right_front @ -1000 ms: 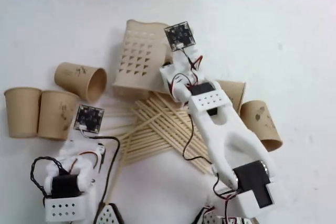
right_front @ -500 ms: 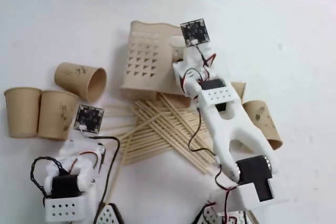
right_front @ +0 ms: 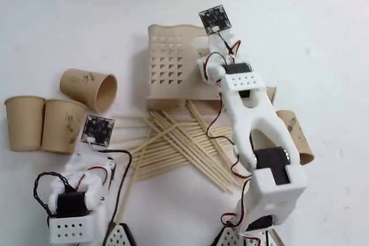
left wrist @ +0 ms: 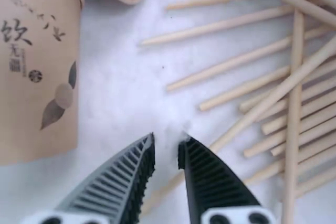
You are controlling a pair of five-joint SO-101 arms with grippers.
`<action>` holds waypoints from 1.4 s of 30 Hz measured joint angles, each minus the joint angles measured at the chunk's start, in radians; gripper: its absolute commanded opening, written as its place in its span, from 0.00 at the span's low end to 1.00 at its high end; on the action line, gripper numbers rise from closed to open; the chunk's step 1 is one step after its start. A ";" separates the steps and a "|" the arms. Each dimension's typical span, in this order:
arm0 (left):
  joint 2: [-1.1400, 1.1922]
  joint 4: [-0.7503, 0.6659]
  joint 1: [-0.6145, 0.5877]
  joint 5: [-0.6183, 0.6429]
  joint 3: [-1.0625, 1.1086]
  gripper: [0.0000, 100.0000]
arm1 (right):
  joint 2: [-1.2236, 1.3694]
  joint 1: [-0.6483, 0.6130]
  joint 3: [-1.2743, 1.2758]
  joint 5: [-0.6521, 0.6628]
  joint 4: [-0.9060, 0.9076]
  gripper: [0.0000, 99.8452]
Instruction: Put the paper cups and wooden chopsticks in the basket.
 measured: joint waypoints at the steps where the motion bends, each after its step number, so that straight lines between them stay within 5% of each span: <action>1: 0.000 0.000 0.000 0.000 0.000 0.09 | 0.023 0.002 -0.029 0.000 0.002 0.16; 11: 0.000 0.000 0.000 0.000 0.000 0.09 | 0.218 0.011 -0.212 0.005 0.003 0.15; 17: 0.000 0.000 0.000 0.000 0.000 0.09 | 0.244 0.012 -0.224 0.005 0.005 0.01; 23: 0.000 0.000 0.000 0.000 0.000 0.09 | 0.224 0.005 -0.229 0.005 0.025 0.02; 31: 0.000 0.000 0.000 0.000 0.000 0.10 | 0.063 0.044 -0.224 -0.209 0.032 0.02; 42: 0.000 -0.295 -0.017 -0.235 -0.020 0.10 | -0.264 0.051 -0.198 -0.356 0.069 0.02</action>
